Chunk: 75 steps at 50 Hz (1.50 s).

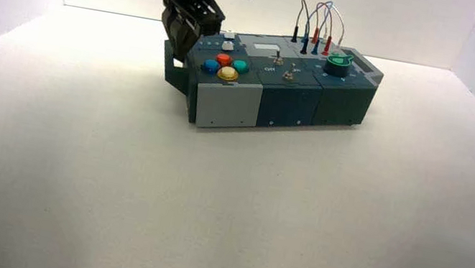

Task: Move the top slider to position 1.

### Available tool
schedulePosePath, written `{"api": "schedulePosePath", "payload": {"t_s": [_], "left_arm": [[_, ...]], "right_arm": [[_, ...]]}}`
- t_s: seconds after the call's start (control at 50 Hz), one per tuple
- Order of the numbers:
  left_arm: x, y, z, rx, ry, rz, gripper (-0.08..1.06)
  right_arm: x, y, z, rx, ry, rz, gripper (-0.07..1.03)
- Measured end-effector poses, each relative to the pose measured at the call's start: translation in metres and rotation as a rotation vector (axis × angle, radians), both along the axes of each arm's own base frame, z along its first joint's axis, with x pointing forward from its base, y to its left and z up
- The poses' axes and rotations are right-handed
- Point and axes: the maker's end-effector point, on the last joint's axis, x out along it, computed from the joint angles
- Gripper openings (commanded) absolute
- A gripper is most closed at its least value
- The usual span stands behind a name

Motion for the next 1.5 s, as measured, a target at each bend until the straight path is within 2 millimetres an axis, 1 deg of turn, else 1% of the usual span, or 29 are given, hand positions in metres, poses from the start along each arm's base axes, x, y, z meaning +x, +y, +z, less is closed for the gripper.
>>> {"api": "schedulePosePath", "payload": {"t_s": [0.12,0.18,0.38,0.4,0.52,0.54,0.56,0.64,0.66,0.72,0.76,0.82,0.84,0.94,1.04,1.24,1.3,1.5], "left_arm": [[0.012,-0.007,0.012,-0.019,-0.031,0.0,-0.03],[0.018,-0.014,0.022,-0.029,-0.052,-0.007,-0.03],[0.023,-0.018,0.038,-0.03,-0.065,-0.009,-0.03],[0.024,-0.019,0.044,-0.035,-0.075,-0.009,-0.03],[0.022,-0.023,0.058,-0.05,-0.099,-0.016,-0.03],[0.022,-0.024,0.063,-0.055,-0.107,-0.019,-0.03],[0.021,-0.027,0.076,-0.069,-0.13,-0.025,-0.03],[0.018,-0.028,0.088,-0.087,-0.151,-0.024,-0.03],[0.016,-0.028,0.096,-0.096,-0.162,-0.022,-0.03],[0.014,-0.026,0.109,-0.112,-0.185,-0.017,-0.03],[0.009,-0.023,0.12,-0.123,-0.203,-0.011,-0.03],[0.006,-0.021,0.127,-0.133,-0.216,-0.006,-0.03],[0.002,-0.018,0.133,-0.139,-0.227,-0.003,-0.03],[-0.007,-0.012,0.142,-0.152,-0.243,0.002,-0.03],[-0.018,-0.007,0.148,-0.166,-0.258,0.01,-0.03],[-0.041,0.006,0.151,-0.187,-0.272,0.033,-0.03],[-0.051,0.012,0.153,-0.199,-0.285,0.04,-0.03],[-0.069,0.022,0.15,-0.227,-0.313,0.043,-0.03]], "right_arm": [[0.0,0.0,0.0,0.0,-0.002,0.002,-0.02],[0.0,0.0,-0.001,0.001,0.003,0.002,-0.02],[0.0,0.0,0.0,0.0,0.0,0.0,-0.02],[0.0,0.0,-0.001,0.0,0.002,0.0,-0.02],[0.0,0.0,-0.001,0.0,0.003,0.001,-0.02],[0.0,0.001,-0.002,-0.001,0.006,0.002,-0.02],[0.0,0.001,-0.002,0.0,0.009,0.002,-0.02],[0.001,0.002,-0.005,-0.001,0.025,0.005,-0.02],[0.001,0.003,-0.008,-0.002,0.04,0.011,-0.02],[0.001,0.007,-0.013,-0.007,0.064,0.026,-0.02],[0.0,0.012,-0.018,-0.011,0.095,0.045,-0.02],[0.0,0.016,-0.02,-0.017,0.112,0.064,-0.02],[0.0,0.021,-0.021,-0.019,0.128,0.082,-0.02],[0.0,0.029,-0.021,-0.025,0.15,0.111,-0.02],[0.001,0.032,-0.021,-0.018,0.167,0.119,-0.02],[0.004,0.037,-0.024,0.001,0.194,0.127,-0.02],[0.007,0.042,-0.027,-0.001,0.211,0.138,-0.02],[0.018,0.057,-0.031,-0.014,0.251,0.177,-0.02]]}}
